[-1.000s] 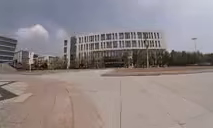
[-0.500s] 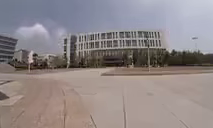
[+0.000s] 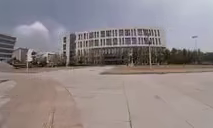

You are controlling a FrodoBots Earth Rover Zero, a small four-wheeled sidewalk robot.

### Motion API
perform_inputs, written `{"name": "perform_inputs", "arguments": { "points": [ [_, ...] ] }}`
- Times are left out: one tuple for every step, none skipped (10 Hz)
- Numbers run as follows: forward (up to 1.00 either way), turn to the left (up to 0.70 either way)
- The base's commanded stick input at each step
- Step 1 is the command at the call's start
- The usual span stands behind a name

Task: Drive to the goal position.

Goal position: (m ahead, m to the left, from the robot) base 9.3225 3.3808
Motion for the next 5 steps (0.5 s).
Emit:
{"name": "perform_inputs", "arguments": {
  "points": [
    [0.70,0.00],
    [0.70,0.00],
    [0.70,0.00],
    [0.70,0.00],
    [0.70,0.00]
  ]
}}
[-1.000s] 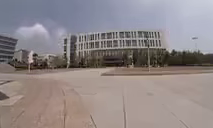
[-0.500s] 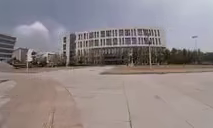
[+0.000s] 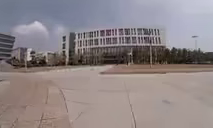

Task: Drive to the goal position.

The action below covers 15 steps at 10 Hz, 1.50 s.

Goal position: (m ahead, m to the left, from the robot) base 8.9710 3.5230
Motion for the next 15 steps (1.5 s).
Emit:
{"name": "perform_inputs", "arguments": {
  "points": [
    [0.70,0.00],
    [0.70,0.00],
    [0.70,0.00],
    [0.70,0.06],
    [0.70,0.14],
    [0.70,0.23],
    [0.70,0.32],
    [0.70,0.00],
    [0.70,0.00],
    [0.70,0.00],
    [0.70,0.00],
    [0.70,0.00],
    [0.70,0.00],
    [0.70,0.00],
    [0.70,0.00]
  ]
}}
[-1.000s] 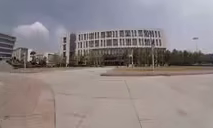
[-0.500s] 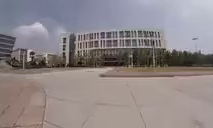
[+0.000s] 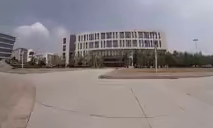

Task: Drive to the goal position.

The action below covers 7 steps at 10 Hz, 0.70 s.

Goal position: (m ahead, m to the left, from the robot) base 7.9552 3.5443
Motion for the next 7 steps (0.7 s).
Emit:
{"name": "perform_inputs", "arguments": {
  "points": [
    [0.70,0.00],
    [0.70,0.00],
    [0.70,0.00],
    [0.70,0.00],
    [0.70,0.00],
    [0.70,0.00],
    [0.70,0.00]
  ]
}}
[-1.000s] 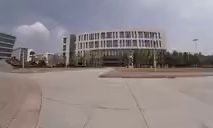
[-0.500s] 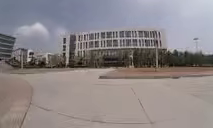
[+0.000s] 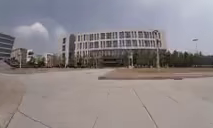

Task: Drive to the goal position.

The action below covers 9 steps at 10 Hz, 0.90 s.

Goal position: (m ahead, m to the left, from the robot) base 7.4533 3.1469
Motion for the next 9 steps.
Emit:
{"name": "perform_inputs", "arguments": {
  "points": [
    [0.70,0.00],
    [0.70,0.00],
    [0.70,0.00],
    [0.70,0.00],
    [0.70,0.00],
    [0.70,0.00],
    [0.70,0.00],
    [0.70,0.00],
    [0.70,0.00]
  ]
}}
